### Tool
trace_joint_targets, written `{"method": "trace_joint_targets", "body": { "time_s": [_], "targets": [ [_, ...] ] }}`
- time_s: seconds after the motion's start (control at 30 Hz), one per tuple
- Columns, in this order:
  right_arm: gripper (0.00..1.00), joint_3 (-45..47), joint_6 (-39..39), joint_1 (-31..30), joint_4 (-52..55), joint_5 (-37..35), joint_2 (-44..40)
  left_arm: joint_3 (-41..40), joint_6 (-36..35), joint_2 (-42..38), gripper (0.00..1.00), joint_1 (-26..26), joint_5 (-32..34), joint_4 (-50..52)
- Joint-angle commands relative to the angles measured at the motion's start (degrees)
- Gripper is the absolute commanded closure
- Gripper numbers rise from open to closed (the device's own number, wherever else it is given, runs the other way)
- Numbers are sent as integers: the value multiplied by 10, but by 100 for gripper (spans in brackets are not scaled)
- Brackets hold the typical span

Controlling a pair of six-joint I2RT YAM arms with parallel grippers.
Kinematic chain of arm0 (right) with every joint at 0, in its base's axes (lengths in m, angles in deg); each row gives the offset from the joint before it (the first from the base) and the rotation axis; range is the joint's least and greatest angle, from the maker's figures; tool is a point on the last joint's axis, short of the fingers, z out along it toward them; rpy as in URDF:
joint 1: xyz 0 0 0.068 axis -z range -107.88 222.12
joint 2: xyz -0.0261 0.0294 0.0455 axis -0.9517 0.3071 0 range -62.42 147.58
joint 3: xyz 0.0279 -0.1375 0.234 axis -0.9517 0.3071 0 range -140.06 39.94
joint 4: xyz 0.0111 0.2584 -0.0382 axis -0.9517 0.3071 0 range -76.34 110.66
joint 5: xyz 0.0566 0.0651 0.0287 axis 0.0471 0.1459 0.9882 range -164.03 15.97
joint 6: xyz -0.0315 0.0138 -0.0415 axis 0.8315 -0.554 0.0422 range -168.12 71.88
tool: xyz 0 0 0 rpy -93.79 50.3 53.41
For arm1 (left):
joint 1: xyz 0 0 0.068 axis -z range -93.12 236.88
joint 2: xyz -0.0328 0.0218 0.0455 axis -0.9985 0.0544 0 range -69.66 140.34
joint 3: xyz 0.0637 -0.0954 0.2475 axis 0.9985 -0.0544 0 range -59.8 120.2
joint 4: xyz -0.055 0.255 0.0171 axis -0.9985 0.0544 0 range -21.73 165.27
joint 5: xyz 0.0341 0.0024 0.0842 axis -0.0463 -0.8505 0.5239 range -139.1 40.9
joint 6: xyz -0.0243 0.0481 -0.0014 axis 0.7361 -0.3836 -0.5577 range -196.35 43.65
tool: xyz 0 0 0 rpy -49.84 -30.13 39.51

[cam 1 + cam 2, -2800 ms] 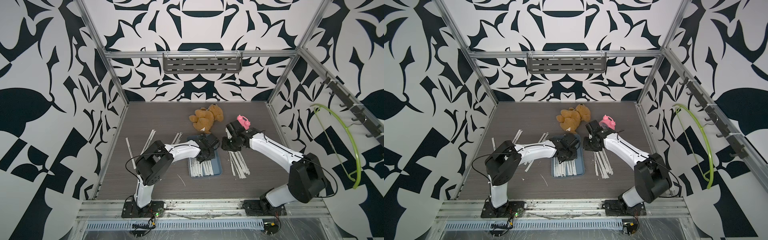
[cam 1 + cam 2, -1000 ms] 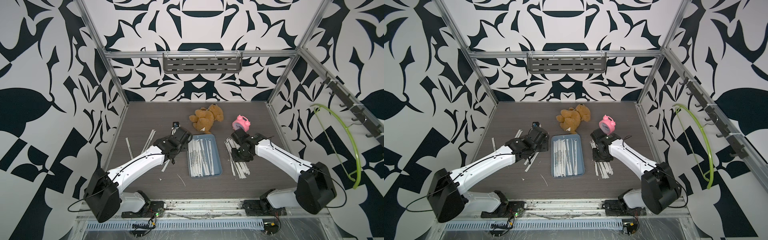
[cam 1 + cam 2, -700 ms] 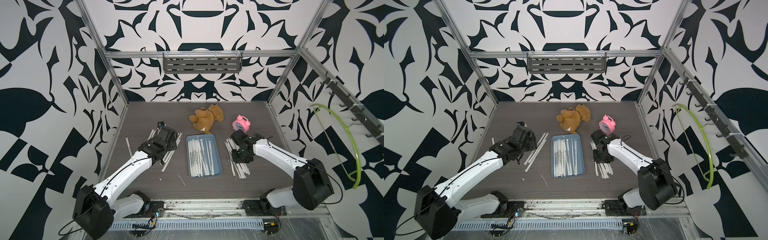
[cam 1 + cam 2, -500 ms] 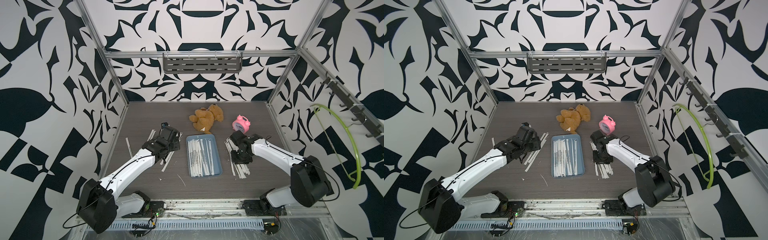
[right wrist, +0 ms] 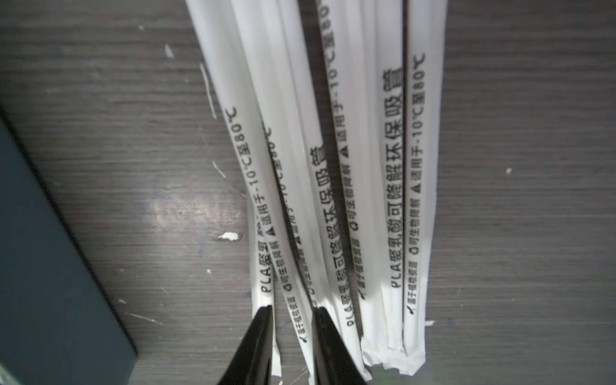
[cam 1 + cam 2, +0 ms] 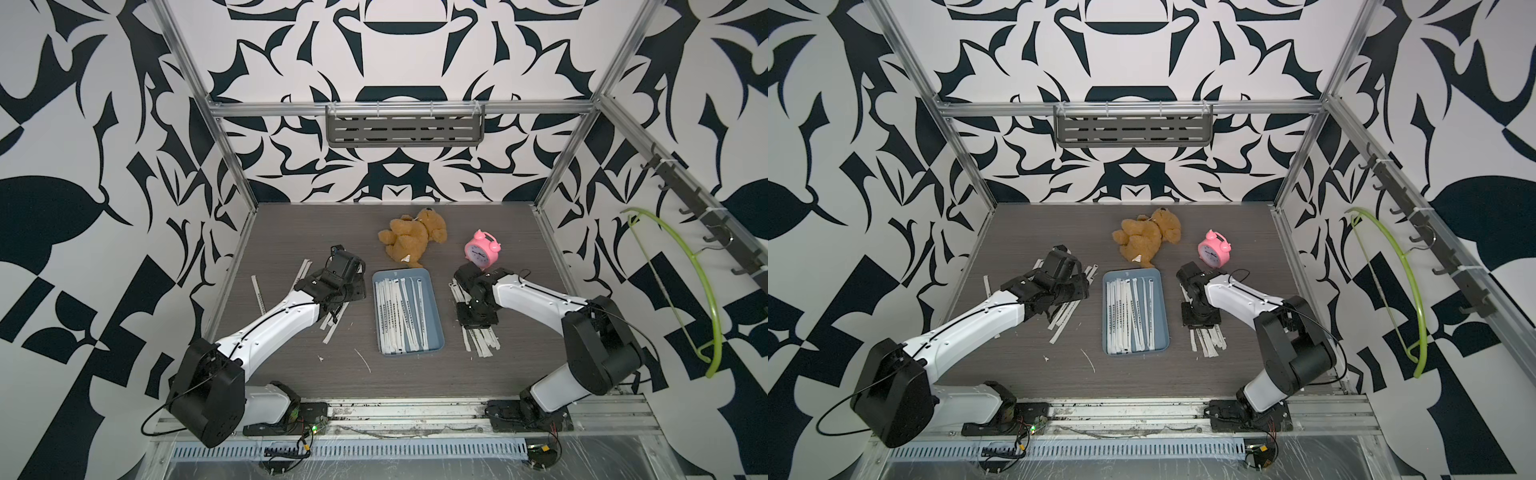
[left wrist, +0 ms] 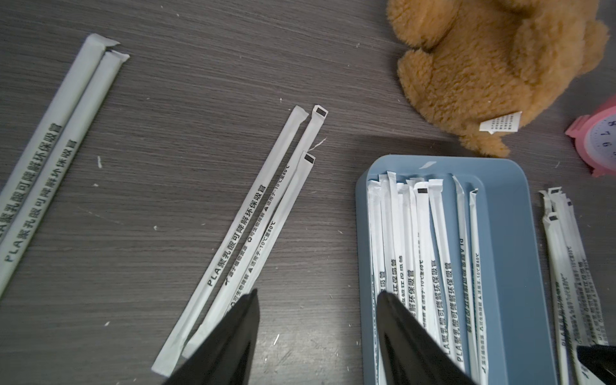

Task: Put the straws into the storage box
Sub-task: Pick up the straw from the center of the board.

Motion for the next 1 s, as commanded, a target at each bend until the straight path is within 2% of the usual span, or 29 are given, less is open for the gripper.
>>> {"method": "trace_joint_targets", "body": {
  "time_s": [0.0, 0.13, 0.53, 0.6, 0.7, 0.97],
  "targets": [
    [79, 9, 2, 2, -1, 0, -14, 16, -9, 2, 38, 3, -19, -8],
    [84, 11, 3, 3, 3, 4, -23, -6, -1, -16, 39, 9, -19, -24],
    [86, -21, 24, 2, 35, -7, -40, -26, 7, -37, 39, 13, -23, -35],
    [82, -14, 25, 3, 31, -2, -37, -29, 9, -37, 39, 14, -25, -36],
    [71, -9, 24, 1, 22, 4, -27, -35, 9, -36, 39, 17, -25, -40],
    [71, -19, 20, 1, -15, 3, 30, -31, 12, -11, 39, 23, -32, -43]
  ]
}}
